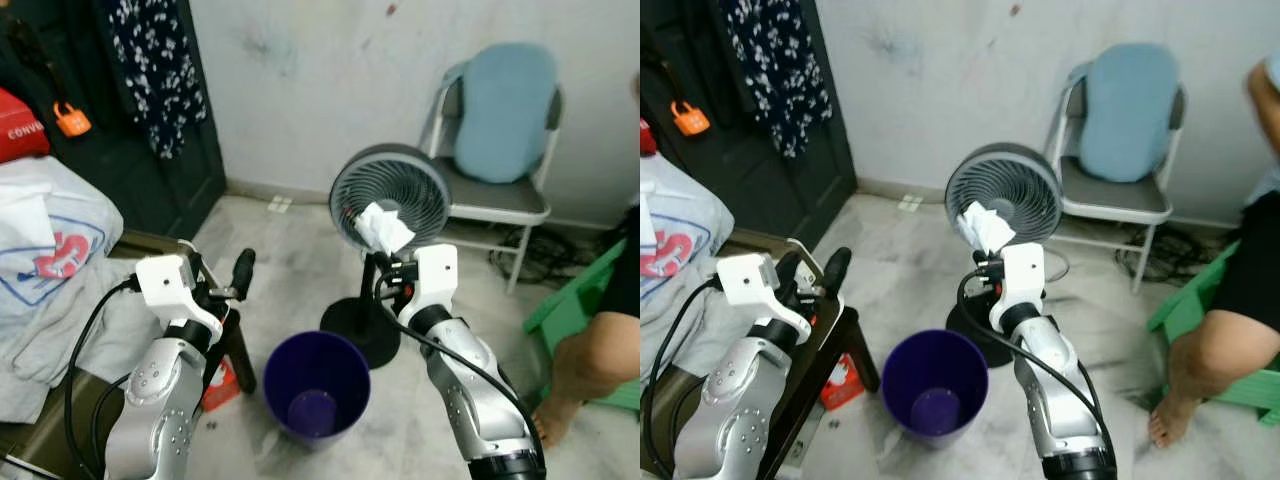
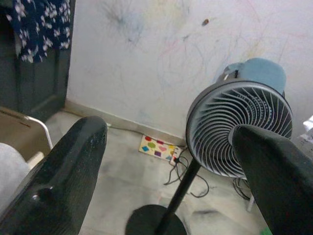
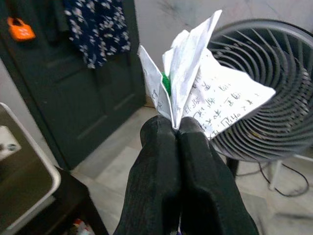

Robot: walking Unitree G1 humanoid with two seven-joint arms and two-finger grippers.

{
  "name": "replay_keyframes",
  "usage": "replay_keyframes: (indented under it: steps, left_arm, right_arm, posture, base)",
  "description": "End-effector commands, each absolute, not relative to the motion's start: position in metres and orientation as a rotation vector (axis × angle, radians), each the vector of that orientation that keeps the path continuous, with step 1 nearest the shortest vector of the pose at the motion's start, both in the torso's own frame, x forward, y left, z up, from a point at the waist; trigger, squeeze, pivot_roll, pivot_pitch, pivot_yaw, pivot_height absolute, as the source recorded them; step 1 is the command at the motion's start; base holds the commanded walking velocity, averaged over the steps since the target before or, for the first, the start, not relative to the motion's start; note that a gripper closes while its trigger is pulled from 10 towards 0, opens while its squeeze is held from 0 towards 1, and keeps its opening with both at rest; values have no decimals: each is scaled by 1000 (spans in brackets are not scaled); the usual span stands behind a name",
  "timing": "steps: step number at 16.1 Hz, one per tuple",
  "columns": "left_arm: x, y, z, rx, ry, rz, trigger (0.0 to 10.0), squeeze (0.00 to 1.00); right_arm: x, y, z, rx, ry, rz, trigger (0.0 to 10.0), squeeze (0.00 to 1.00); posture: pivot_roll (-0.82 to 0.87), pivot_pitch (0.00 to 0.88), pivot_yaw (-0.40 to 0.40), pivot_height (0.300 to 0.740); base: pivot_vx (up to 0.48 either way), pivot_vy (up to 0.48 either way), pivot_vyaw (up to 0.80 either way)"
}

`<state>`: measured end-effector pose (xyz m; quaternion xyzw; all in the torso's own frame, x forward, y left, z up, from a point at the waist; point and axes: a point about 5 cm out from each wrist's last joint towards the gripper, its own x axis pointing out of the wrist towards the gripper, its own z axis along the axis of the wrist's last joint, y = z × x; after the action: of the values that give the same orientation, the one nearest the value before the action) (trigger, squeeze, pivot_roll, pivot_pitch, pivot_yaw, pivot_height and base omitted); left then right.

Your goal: Clean up the room

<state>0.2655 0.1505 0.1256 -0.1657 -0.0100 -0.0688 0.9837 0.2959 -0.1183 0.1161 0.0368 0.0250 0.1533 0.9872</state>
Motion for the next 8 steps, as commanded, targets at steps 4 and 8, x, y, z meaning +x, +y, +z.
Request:
replay_keyframes:
  steps: [4, 8]
  left_arm:
    - [267, 147, 124, -349, 2, -133, 10000, 0]
    - [267, 147, 124, -351, 10, -129, 10000, 0]
  right_arm:
    - [296, -125, 118, 74, 40, 288, 10000, 0]
    - [296, -122, 118, 62, 40, 300, 10000, 0]
  posture:
    - [-41, 0, -17, 740]
    - [-38, 0, -16, 740]
  base:
    - [0, 0, 0]
    - [0, 0, 200]
